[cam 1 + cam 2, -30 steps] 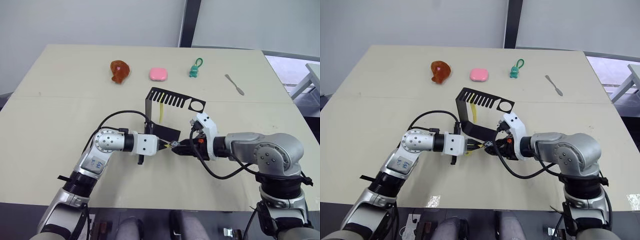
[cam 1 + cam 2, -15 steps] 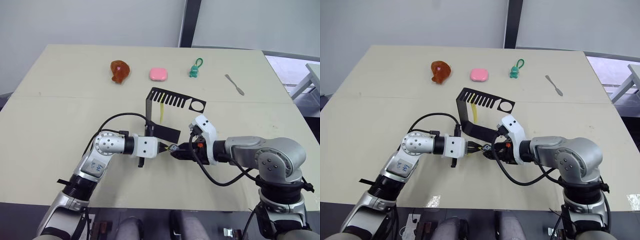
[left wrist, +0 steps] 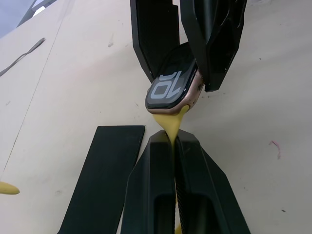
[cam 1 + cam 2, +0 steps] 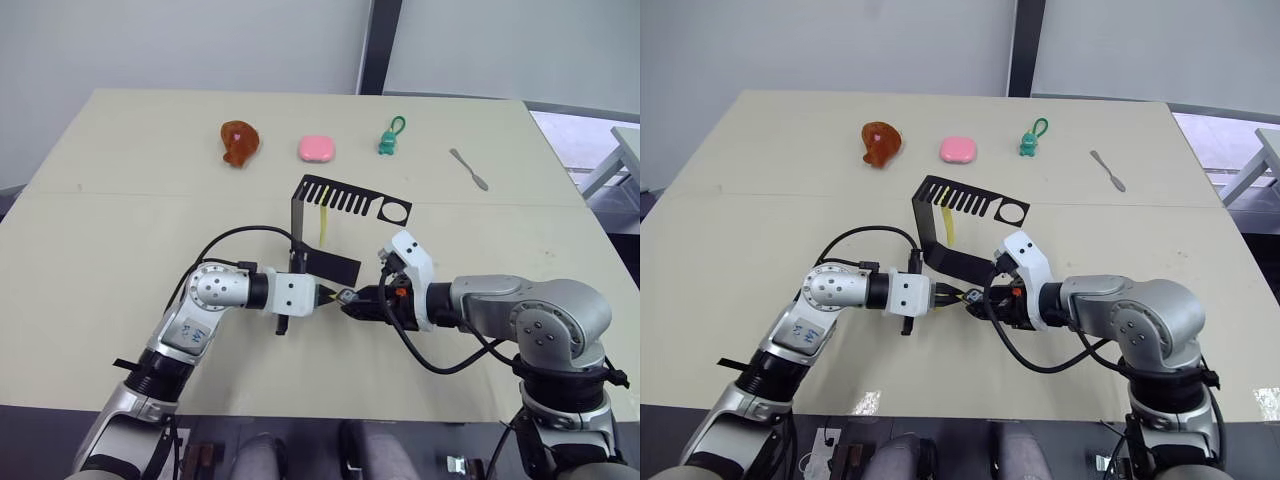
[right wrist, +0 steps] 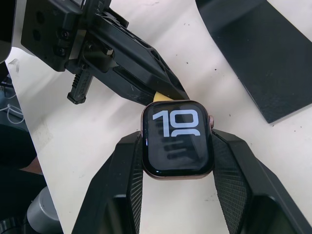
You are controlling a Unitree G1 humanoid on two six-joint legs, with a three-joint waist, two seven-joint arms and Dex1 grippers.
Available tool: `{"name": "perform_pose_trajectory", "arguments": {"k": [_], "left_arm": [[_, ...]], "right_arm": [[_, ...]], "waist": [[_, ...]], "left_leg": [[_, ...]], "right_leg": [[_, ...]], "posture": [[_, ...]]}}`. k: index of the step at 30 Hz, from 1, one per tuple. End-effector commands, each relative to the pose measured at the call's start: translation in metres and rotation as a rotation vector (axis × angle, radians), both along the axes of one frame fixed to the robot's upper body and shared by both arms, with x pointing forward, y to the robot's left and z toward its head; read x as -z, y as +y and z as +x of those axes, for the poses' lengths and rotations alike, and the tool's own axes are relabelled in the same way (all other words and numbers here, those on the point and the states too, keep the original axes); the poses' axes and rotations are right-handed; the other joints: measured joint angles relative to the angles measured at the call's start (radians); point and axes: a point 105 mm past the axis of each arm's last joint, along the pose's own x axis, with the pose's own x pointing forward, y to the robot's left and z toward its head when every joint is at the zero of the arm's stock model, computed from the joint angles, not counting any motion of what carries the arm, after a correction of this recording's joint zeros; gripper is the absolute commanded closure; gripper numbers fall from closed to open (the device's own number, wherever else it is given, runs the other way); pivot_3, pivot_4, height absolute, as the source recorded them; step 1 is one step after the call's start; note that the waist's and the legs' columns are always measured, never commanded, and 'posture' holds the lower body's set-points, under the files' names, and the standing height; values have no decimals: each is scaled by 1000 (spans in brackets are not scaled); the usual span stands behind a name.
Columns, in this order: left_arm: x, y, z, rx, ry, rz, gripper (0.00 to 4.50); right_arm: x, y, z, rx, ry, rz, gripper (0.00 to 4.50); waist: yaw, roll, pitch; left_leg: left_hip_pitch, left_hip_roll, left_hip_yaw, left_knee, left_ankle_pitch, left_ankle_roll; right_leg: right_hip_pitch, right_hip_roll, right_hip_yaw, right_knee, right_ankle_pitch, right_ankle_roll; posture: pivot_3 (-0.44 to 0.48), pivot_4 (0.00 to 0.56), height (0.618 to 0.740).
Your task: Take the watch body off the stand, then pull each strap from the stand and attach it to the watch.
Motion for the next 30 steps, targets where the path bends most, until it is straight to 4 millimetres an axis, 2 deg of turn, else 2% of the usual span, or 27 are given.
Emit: {"name": "perform_pose_trajectory", "arguments": {"k": [1, 3, 7, 10, 15, 19, 30], "left_arm": [[-36, -12, -17, 97, -53, -109, 4187], [-37, 0, -22, 96, -12, -94, 3558], [-43, 31, -41, 96, 197, -108, 1516], [-46, 46, -60, 134, 380, -104, 42], [-59, 50, -73, 165, 525, -134, 42], [-58, 53, -73, 171, 483, -95, 42], [-50, 57, -69, 115, 422, -92, 42]], "right_arm": [[1, 8, -8, -72, -7, 15, 2987], [-1, 5, -9, -90, -64, -13, 2987], [-3, -2, -18, -168, -190, -67, 2987], [-4, -7, -26, -253, -292, -86, 2987], [-5, -14, -46, -394, -421, -45, 2987], [4, -15, -56, -496, -515, -60, 2987], [9, -13, -46, -510, -587, -59, 2987]], "waist": [[-1, 0, 0], [-1, 0, 0], [-3, 0, 0], [-4, 0, 0], [4, 0, 0], [3, 0, 0], [3, -1, 0]], "left_leg": [[0, 0, 0, 0, 0, 0], [0, 0, 0, 0, 0, 0], [0, 0, -1, 0, 0, 0], [1, 0, -1, 0, 0, 0], [1, -1, -2, 0, 0, 0], [1, -1, -2, 0, 0, 0], [2, 0, -1, 0, 0, -1]], "right_leg": [[0, 0, 0, 0, 0, 0], [0, 0, 0, 0, 0, 0], [0, 0, 0, 0, 0, 0], [1, 0, 0, 0, 0, 0], [2, 0, -1, -2, 0, 0], [3, 0, -1, -3, 0, 0], [3, 1, 0, -1, 0, 0]], "posture": [[0, 150, 740], [0, 150, 740], [0, 150, 740], [0, 150, 740], [0, 150, 740], [0, 150, 740], [0, 150, 740]]}}
